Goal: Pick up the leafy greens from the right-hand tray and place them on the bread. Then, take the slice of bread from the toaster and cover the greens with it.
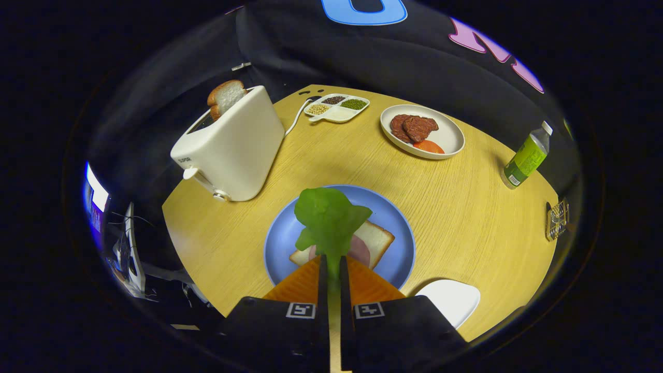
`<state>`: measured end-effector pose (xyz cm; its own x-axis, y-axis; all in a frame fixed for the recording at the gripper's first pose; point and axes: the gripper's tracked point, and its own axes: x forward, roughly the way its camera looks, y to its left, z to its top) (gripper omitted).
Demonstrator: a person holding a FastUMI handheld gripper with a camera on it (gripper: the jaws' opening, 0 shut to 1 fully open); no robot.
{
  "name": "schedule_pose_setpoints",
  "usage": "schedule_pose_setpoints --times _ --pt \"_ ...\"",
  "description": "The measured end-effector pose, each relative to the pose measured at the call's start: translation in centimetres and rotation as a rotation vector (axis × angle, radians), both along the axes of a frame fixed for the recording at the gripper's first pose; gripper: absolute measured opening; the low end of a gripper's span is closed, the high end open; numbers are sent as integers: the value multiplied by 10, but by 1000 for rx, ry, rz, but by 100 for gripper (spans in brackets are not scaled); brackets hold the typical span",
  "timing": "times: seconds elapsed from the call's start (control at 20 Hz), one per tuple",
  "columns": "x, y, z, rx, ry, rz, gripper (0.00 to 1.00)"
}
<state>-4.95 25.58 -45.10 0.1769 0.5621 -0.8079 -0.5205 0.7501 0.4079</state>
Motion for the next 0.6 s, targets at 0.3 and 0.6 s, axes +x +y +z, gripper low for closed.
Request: schedule_pose_setpoints --times 0.3,0.6 --pt "9 2 -5 5 -8 -36 31" --pt "18 0 22 47 -88 -74 63"
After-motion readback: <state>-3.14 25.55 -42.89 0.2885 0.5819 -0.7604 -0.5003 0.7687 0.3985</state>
